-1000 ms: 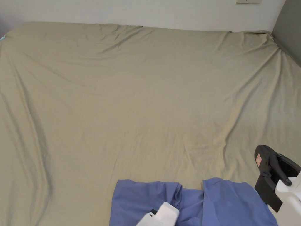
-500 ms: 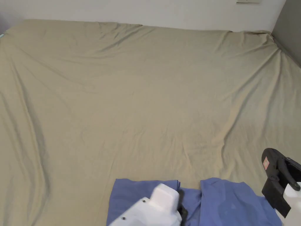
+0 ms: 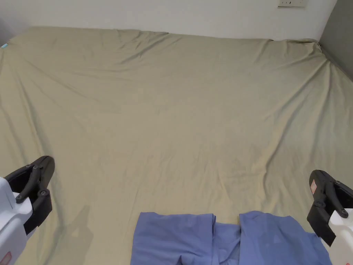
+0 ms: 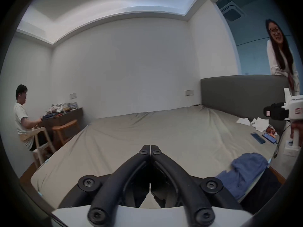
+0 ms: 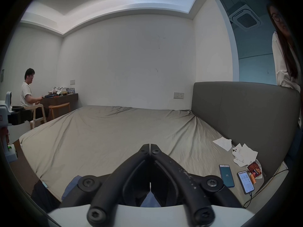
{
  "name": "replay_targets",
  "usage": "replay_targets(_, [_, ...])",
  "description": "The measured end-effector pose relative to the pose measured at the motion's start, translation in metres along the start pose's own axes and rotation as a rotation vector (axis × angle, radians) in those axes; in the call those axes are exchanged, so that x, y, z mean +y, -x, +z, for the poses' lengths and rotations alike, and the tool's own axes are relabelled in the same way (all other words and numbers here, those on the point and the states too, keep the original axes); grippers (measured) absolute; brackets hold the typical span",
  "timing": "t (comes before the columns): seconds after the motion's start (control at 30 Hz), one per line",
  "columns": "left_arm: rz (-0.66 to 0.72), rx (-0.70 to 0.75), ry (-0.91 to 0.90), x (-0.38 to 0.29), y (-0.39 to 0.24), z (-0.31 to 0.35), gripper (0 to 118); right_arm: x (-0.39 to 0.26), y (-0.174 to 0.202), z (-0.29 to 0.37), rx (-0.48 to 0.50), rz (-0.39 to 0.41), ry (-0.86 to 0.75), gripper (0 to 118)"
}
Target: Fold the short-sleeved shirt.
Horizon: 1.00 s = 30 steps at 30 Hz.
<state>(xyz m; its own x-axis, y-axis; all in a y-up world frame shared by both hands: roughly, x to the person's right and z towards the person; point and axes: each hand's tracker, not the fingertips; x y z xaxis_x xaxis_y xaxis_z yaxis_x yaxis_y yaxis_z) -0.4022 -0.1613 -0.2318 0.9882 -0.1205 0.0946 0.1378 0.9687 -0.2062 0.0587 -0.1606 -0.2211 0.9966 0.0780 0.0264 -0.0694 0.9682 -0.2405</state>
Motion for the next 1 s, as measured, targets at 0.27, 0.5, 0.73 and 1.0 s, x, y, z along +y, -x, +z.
replay_targets(0.27, [0.041,0.020,0.026,-0.010,-0.003,0.001,0,0.002,0.006,-0.002,-0.003,0.035,0.007,0])
replay_targets(0.5, [0.522,-0.360,0.335,-0.036,0.016,-0.069,33,0.004,0.009,-0.002,0.011,0.030,0.016,0])
replay_targets(0.73, [0.782,-0.574,0.828,-0.164,-0.019,-0.157,111,0.001,0.016,0.003,0.057,0.006,0.030,0])
replay_targets(1.0, [0.825,-0.691,0.908,-0.173,-0.044,-0.178,101,0.001,0.017,0.005,0.079,-0.012,0.043,0])
